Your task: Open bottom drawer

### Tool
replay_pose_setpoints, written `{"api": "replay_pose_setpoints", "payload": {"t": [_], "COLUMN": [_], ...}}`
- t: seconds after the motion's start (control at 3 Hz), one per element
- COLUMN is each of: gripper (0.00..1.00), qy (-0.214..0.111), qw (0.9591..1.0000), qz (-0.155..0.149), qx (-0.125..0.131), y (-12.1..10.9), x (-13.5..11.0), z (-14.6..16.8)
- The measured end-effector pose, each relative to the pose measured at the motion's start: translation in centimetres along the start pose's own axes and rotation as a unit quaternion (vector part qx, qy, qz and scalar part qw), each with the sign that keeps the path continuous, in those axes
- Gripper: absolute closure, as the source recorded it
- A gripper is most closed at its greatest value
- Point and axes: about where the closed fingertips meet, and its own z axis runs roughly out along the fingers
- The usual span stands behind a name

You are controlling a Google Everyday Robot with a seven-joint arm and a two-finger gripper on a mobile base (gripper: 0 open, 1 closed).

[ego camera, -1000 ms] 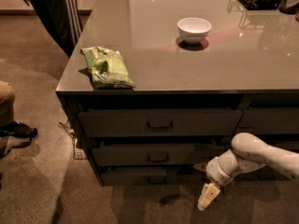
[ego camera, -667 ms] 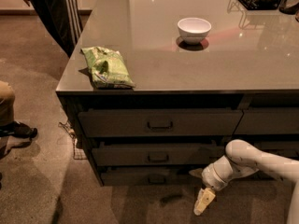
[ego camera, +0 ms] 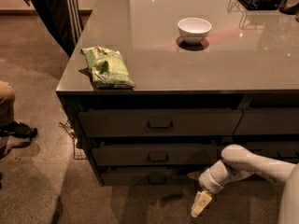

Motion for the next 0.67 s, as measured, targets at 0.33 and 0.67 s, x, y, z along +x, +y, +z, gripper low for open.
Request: {"api": "replay_pose_setpoints", "payload": {"t": [0.33,0.67], "gripper": [0.0,0.0], "qy": [0.004,-0.002], "qw": [1.0,0.999], "qz": [-0.006,-0.034], "qx": [0.004,0.028], "y": [-0.9,-3.6], "x": [1.0,2.9], "z": [1.9,5.2]}}
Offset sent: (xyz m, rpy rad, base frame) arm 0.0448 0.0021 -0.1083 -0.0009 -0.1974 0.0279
